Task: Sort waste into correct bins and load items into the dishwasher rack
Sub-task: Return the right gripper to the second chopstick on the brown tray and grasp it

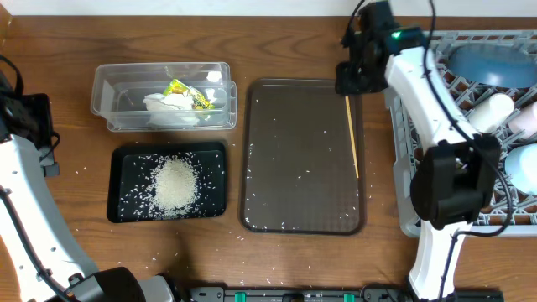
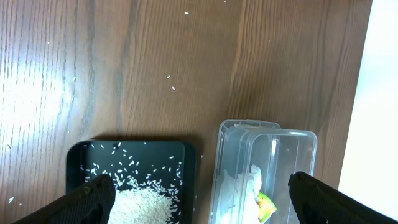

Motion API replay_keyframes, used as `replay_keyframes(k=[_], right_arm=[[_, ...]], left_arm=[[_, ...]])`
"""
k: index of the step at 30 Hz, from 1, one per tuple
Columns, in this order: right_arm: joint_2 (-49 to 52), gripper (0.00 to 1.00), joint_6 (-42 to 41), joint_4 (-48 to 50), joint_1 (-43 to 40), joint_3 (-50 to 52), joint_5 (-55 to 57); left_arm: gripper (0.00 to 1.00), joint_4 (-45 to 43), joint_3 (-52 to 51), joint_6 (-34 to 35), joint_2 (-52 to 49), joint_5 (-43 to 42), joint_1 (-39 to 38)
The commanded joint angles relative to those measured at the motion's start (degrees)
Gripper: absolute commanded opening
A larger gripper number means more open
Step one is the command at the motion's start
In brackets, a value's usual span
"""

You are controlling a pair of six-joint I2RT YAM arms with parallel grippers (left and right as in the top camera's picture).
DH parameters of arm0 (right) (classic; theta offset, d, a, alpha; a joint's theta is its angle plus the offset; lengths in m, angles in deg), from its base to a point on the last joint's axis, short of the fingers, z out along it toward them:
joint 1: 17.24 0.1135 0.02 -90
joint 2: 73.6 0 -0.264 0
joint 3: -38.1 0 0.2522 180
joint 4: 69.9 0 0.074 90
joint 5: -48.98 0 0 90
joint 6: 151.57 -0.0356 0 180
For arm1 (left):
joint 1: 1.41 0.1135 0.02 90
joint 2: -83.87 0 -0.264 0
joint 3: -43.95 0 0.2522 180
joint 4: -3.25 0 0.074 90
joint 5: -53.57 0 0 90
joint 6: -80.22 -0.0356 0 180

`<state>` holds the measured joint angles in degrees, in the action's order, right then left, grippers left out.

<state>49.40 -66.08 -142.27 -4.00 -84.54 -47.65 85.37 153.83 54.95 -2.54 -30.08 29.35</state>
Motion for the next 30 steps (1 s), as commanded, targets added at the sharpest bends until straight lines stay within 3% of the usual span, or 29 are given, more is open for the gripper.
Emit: replay_keyframes(k=[1,12,30], right_arm=[[0.90,0.46,-3.80,2.69,0.76,4.17,5.38],[0.90,0.45,-4.31,13.70,0.66,14.47,4.87],[3.41,0.37,-4.92,17.94,1.20,16.00,7.17]], left_arm=[[0.92,0.22,0.20,0.50,-0.07,0.28,0.35],[0.93,0.22,0.20,0.50,-0.07,0.28,0.35],[0.92,0.22,0.20,0.50,-0.07,0.31,0.35]])
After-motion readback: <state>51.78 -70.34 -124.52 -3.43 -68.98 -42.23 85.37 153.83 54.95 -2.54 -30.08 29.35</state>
